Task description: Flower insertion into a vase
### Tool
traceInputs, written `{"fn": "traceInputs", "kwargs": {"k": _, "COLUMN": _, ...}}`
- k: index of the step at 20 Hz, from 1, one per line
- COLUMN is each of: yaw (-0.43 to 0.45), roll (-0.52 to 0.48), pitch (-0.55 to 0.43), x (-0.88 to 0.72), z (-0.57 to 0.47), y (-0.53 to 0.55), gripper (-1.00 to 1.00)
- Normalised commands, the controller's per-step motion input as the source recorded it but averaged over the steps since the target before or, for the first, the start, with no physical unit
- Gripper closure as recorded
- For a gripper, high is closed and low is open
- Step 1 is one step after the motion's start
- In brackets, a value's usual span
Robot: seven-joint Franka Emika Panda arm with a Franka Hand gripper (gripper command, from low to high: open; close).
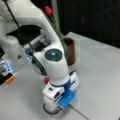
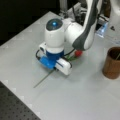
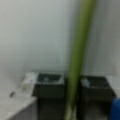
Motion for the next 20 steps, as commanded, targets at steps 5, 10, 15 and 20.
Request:
{"fn": "traceInputs", "kwargs": {"k": 5, "yaw": 0.037, "roll": -0.132, "pitch": 0.047, "x": 0.09, "z": 0.10, "y": 0.14, "gripper": 1.00}}
{"fn": "traceInputs", "kwargs": {"k": 10, "yaw": 0.014, "roll": -0.109, "pitch": 0.089, "x": -0.02, "z": 0.23, "y": 0.13, "gripper": 1.00}}
{"fn": "traceInputs", "kwargs": {"k": 15, "yaw": -0.018, "roll": -0.095, "pitch": 0.097, "x": -0.15, "z": 0.39, "y": 0.18, "gripper": 1.00}}
{"fn": "traceInputs", "kwargs": {"k": 20, "yaw": -0.087, "roll": -0.093, "pitch": 0.035, "x": -0.16, "z": 0.23, "y": 0.19, "gripper": 1.00}}
